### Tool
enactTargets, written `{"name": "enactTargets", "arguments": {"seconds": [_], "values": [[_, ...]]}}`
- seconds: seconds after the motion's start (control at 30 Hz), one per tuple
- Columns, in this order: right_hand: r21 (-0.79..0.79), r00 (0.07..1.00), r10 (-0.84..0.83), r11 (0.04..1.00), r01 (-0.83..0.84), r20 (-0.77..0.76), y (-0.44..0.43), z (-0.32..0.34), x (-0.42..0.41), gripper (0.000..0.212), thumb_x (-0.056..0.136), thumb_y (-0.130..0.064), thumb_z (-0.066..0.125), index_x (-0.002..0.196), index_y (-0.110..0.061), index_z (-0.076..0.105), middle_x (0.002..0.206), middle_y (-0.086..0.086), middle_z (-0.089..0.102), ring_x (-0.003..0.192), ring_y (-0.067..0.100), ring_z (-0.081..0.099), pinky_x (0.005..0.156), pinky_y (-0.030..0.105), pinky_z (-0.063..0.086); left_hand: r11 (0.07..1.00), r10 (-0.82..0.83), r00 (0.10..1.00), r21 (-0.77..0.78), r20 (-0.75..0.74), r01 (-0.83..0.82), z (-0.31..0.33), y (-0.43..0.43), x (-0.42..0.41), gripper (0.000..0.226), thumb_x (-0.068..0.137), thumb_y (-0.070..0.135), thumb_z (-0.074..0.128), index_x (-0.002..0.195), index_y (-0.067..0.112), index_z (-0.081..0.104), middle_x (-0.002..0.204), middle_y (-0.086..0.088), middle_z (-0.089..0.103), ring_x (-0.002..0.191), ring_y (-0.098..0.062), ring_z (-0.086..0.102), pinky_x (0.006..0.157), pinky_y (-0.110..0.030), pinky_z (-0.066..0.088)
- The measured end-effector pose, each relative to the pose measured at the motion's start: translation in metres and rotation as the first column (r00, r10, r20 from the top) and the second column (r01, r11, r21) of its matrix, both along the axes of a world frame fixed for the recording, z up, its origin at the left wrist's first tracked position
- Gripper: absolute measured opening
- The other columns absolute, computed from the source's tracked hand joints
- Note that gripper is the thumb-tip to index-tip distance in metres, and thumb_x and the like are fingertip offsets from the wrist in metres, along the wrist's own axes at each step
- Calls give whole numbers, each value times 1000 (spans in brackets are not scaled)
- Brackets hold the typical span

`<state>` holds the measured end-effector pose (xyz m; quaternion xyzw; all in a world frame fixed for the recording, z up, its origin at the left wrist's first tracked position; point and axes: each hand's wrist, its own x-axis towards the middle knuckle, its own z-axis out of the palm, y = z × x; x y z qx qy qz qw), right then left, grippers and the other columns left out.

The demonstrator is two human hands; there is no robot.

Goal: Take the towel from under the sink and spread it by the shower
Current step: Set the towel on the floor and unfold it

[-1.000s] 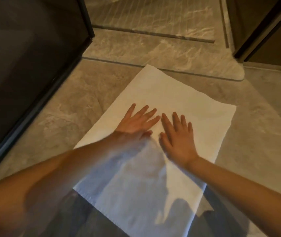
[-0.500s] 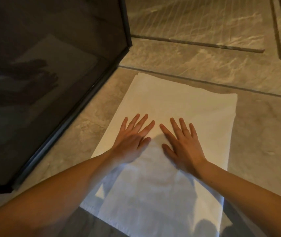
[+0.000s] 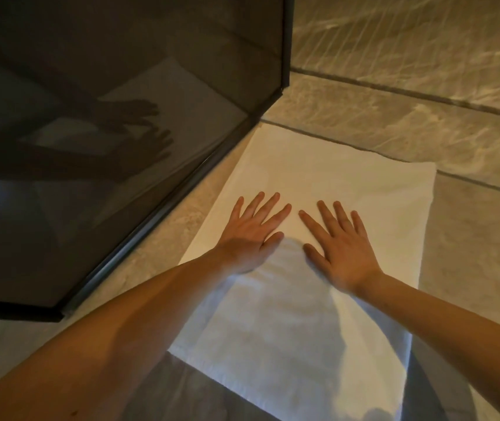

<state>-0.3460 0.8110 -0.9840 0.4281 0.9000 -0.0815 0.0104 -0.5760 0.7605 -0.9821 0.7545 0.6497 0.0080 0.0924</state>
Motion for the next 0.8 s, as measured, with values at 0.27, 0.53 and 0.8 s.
{"name": "enactTargets", "arguments": {"seconds": [0.27, 0.53, 0.8], "values": [[-11, 1000, -25, 1000, 25, 1, 3, 0, -1, 61, 97, -61, 14, 152, -47, -5, 165, 0, 0, 151, 26, -7, 121, 46, -1, 1000, -23, 1000, -4, 10, 23, 3, 5, -1, 59, 99, 52, 12, 155, 39, 1, 165, 8, -8, 151, -19, -11, 120, -50, -6], [-9, 1000, -28, 1000, 28, 3, 3, -1, 1, 60, 96, -60, 13, 153, -46, -3, 165, 0, 2, 151, 25, -5, 121, 46, 1, 979, 201, 967, 12, 155, -205, 15, -1, -36, 53, 103, 34, 36, 155, 30, 22, 163, 6, 17, 150, -17, 9, 121, -38, 12], [9, 1000, -25, 1000, 25, 10, 2, 0, 1, 61, 96, -59, 14, 153, -45, 0, 165, 2, 8, 151, 28, 2, 120, 47, 6, 897, 426, 759, -121, 493, -425, 28, 6, -60, 59, 94, 13, 57, 149, 20, 38, 150, -6, 41, 140, -22, 33, 115, -31, 30]]}}
